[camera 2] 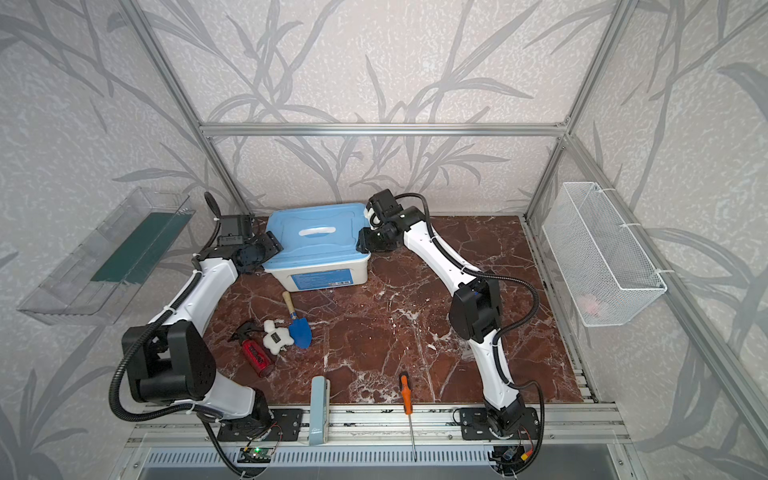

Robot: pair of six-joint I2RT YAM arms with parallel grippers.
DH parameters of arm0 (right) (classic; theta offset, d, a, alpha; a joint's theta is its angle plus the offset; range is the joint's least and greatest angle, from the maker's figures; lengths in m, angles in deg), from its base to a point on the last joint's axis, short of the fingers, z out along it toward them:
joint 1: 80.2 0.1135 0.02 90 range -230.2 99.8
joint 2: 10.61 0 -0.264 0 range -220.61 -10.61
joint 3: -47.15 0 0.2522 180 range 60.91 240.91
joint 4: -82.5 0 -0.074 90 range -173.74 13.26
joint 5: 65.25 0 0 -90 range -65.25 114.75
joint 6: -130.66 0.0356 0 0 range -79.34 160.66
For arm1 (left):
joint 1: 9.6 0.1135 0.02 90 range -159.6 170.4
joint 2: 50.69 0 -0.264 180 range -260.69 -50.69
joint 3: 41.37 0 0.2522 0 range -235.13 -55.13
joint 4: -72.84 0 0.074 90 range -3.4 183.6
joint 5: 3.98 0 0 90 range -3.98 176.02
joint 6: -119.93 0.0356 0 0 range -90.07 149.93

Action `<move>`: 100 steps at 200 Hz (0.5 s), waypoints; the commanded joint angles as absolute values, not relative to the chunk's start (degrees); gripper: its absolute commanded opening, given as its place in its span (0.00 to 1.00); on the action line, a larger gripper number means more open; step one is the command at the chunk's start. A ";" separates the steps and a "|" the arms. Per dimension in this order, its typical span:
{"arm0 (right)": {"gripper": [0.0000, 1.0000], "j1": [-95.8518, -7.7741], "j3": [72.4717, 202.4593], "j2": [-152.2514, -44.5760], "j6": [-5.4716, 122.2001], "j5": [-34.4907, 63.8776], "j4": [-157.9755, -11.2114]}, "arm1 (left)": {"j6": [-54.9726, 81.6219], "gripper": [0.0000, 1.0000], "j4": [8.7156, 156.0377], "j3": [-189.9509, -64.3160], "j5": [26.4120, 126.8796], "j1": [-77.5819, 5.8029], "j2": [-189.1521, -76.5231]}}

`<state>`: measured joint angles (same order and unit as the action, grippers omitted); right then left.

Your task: Organize the chemistry lab equipment

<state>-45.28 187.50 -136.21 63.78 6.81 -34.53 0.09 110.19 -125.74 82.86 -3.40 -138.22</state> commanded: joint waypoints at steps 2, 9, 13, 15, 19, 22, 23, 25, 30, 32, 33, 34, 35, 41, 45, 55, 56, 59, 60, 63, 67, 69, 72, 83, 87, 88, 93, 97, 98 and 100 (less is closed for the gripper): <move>0.52 -44.31 188.53 -137.76 62.07 7.10 -31.29 | -0.93 0.76 114.46 -122.63 79.49 -3.65 -136.83; 0.52 -44.42 188.11 -137.49 61.86 7.30 -31.33 | -1.41 0.76 113.40 -121.87 78.56 -3.74 -136.32; 0.52 -44.42 187.83 -137.32 61.90 7.75 -31.37 | -1.74 0.76 112.55 -121.34 77.87 -3.75 -136.09; 0.52 -44.42 187.72 -137.28 61.79 8.00 -31.34 | -1.89 0.75 112.13 -121.03 77.50 -3.77 -136.05; 0.52 -44.38 187.51 -137.26 61.77 8.24 -31.30 | -2.28 0.75 111.60 -120.62 76.80 -3.82 -135.99; 0.52 -44.42 187.42 -137.26 61.69 8.41 -31.18 | -2.60 0.74 111.40 -120.47 76.27 -3.81 -136.15; 0.52 -44.42 187.41 -137.26 61.68 8.49 -31.09 | -2.64 0.74 111.30 -120.41 76.14 -3.85 -136.18; 0.52 -44.42 187.39 -137.26 61.70 8.51 -30.99 | -2.76 0.74 111.23 -120.36 75.86 -3.88 -136.20; 0.52 -44.42 187.24 -137.33 61.61 8.53 -30.89 | -2.90 0.73 111.28 -120.19 75.36 -4.00 -136.41; 0.52 -44.42 187.11 -137.28 61.61 8.50 -30.91 | -2.93 0.73 111.27 -120.11 75.33 -4.16 -136.42; 0.52 -44.42 187.07 -137.27 61.60 8.45 -30.87 | -2.94 0.73 111.32 -120.05 75.36 -4.24 -136.49; 0.52 -44.47 187.01 -137.27 61.55 8.42 -30.90 | -2.94 0.73 111.35 -120.02 75.33 -4.24 -136.48; 0.52 -44.49 186.93 -137.27 61.52 8.37 -30.91 | -2.98 0.73 111.37 -120.01 75.31 -4.28 -136.52; 0.52 -44.49 186.24 -137.21 61.52 8.37 -31.17 | -3.06 0.73 111.16 -119.68 75.45 -4.74 -136.64; 0.52 -44.57 185.72 -137.09 61.50 8.42 -31.48 | -3.04 0.73 110.87 -119.42 75.51 -4.95 -136.70; 0.52 -44.88 184.69 -137.11 61.71 8.43 -31.96 | -3.18 0.72 110.55 -119.12 74.85 -5.54 -137.11; 0.52 -44.92 184.63 -137.10 61.69 8.46 -31.97 | -3.15 0.72 110.53 -119.12 74.76 -5.59 -137.15; 0.52 -44.99 184.44 -137.09 61.67 8.38 -31.91 | -3.15 0.71 110.54 -119.12 74.54 -5.78 -137.29; 0.52 -45.06 184.33 -137.09 61.67 8.35 -31.90 | -3.13 0.71 110.61 -119.07 74.56 -5.89 -137.28; 0.52 -45.19 184.12 -136.98 61.74 8.24 -31.88 | -3.07 0.71 110.71 -119.06 74.51 -6.11 -137.32; 0.52 -45.42 183.79 -136.94 61.72 8.20 -31.82 | -3.04 0.71 110.88 -119.16 74.36 -6.45 -137.43; 0.52 -45.49 183.54 -136.87 61.68 8.22 -31.83 | -3.03 0.71 111.06 -119.19 74.25 -6.64 -137.44; 0.52 -45.62 183.23 -136.64 61.69 8.15 -31.76 | -3.04 0.71 111.28 -119.26 74.22 -6.83 -137.42; 0.51 -46.03 181.75 -135.62 61.81 8.13 -31.94 | -2.69 0.70 112.09 -119.25 74.81 -7.91 -136.92; 0.51 -46.05 180.70 -134.95 61.83 7.97 -32.65 | -2.70 0.70 112.14 -119.09 75.14 -8.15 -136.65; 0.51 -46.07 180.31 -134.79 61.88 8.01 -32.80 | -2.69 0.70 112.11 -119.06 75.22 -8.17 -136.56; 0.51 -46.14 178.71 -133.83 62.23 7.96 -33.88 | -2.77 0.69 111.92 -118.82 75.26 -8.48 -136.26; 0.51 -46.15 177.20 -133.05 62.40 7.88 -34.78 | -2.89 0.69 111.72 -118.57 75.08 -8.53 -136.07; 0.51 -46.16 176.98 -132.83 62.48 7.79 -34.91 | -2.91 0.68 111.64 -118.53 74.97 -8.54 -136.01; 0.51 -46.18 176.35 -132.53 62.55 7.70 -35.21 | -3.09 0.68 111.51 -118.44 74.82 -8.65 -135.85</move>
<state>-46.37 183.15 -134.14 63.12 7.23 -36.43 -3.17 105.80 -121.30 80.37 -4.80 -136.21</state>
